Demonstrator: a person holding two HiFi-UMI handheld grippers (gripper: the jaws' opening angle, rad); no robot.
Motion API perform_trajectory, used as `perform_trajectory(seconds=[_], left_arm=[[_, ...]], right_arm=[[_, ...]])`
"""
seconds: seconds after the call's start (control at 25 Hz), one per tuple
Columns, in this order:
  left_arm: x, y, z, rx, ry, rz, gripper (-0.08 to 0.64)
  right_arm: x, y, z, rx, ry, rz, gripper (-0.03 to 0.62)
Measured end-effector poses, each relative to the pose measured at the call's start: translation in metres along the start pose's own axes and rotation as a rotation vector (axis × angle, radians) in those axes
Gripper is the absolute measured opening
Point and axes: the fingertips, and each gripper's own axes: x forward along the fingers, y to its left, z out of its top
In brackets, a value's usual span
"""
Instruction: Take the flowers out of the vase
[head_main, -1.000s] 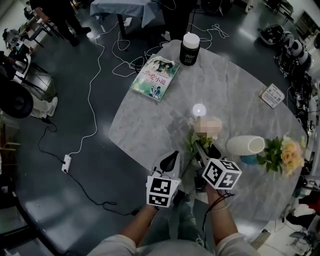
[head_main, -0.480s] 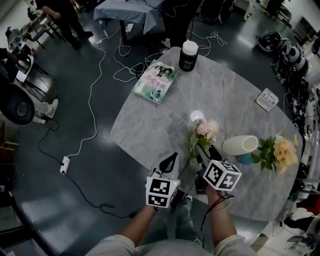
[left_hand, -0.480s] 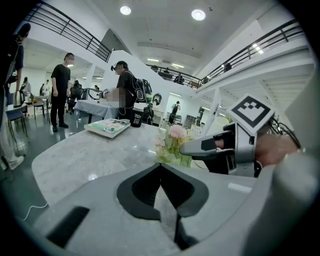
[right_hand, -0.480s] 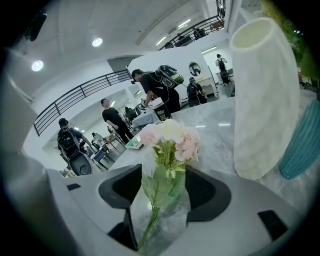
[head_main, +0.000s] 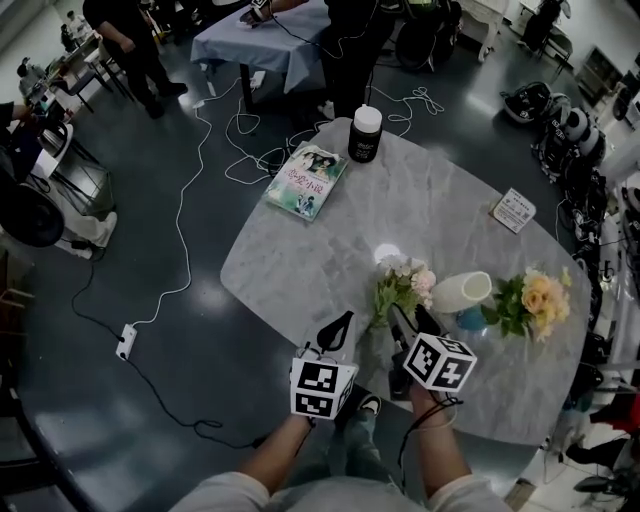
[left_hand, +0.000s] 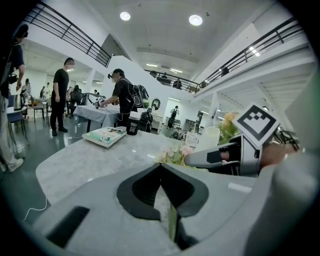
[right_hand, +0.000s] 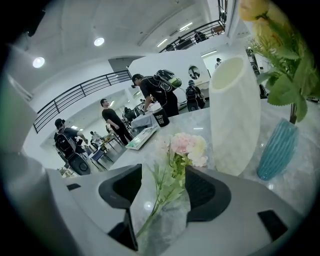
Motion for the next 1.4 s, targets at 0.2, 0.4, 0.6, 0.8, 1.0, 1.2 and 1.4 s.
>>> perform_trajectory(seconds=[0.2,0.4,0.6,0.8,1.0,1.2,1.4], left_arm=[[-0.012,-0.013,0.004,0.002,-0.01,0.011,0.009],[-0.024,-0.027,0.01,0.015,-0.02,0.017,0.009],[-0.034,-0.042,0.024,0.033,-0.045,0.014,0.009],[-0.042,-0.064,0.042,0.056,-0.074,0.003,0.009],[-0.052,-0.095,0.061,0.083,-0.095,-0.033,0.009],[-0.061,-0.121,0.081,0.12,-0.132,-0.073,0.009],[-0.061,-0.142,0.091,0.138,-0.159,-0.099,0.009]], right_arm=[[-0.021,-0.004,-0.001,-0.011,0.002,-0.007,0.23],[-0.042,-0.006,-0.003,0.003,0.003,0.003,0.23],[-0.066,-0.004,0.004,-0.014,-0.035,0.008,0.229],[-0.093,0.003,0.02,-0.061,-0.087,0.032,0.227],[-0.123,0.007,0.036,-0.098,-0.135,0.051,0.208],[-0.15,0.011,0.05,-0.133,-0.187,0.052,0.101],[-0.173,0.006,0.058,-0.164,-0.229,0.038,0.038]])
